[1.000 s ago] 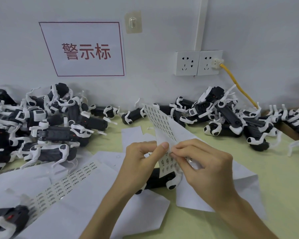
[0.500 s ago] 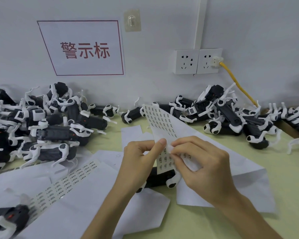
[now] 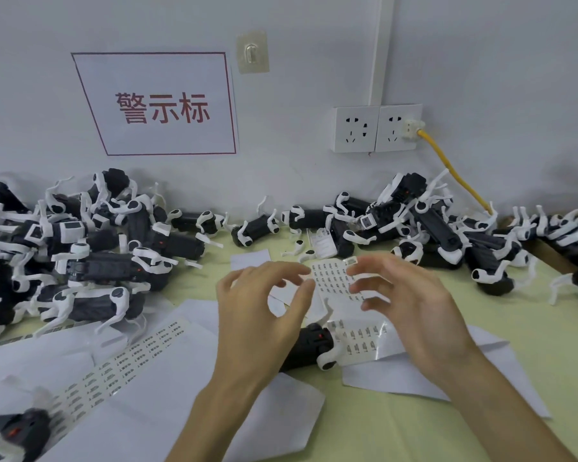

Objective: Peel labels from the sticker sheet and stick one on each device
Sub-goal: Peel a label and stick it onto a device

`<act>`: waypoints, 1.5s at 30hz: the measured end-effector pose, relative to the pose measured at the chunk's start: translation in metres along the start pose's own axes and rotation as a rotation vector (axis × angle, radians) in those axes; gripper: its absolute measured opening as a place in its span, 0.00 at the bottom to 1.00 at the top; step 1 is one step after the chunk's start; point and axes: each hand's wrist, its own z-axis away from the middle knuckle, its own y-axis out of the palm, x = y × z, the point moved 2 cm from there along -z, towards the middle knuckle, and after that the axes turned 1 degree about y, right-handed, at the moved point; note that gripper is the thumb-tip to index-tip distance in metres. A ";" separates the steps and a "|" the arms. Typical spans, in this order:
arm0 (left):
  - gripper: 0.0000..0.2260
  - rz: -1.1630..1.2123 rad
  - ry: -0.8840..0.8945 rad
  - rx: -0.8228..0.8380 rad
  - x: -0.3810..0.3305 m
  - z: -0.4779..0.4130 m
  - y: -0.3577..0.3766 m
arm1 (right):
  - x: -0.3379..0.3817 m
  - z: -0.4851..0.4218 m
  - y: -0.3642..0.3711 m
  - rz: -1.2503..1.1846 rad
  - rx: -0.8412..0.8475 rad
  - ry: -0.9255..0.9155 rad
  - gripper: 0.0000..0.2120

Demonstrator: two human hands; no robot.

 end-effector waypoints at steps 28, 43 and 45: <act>0.03 -0.290 0.390 0.046 -0.005 0.006 0.007 | -0.017 0.012 0.015 1.085 -0.184 -0.903 0.04; 0.22 -0.511 0.050 0.390 0.003 0.006 0.008 | -0.017 0.011 0.007 1.086 -0.298 -0.830 0.08; 0.25 -0.622 0.003 0.566 0.012 0.006 0.005 | -0.014 0.011 0.004 0.987 -0.298 -0.818 0.03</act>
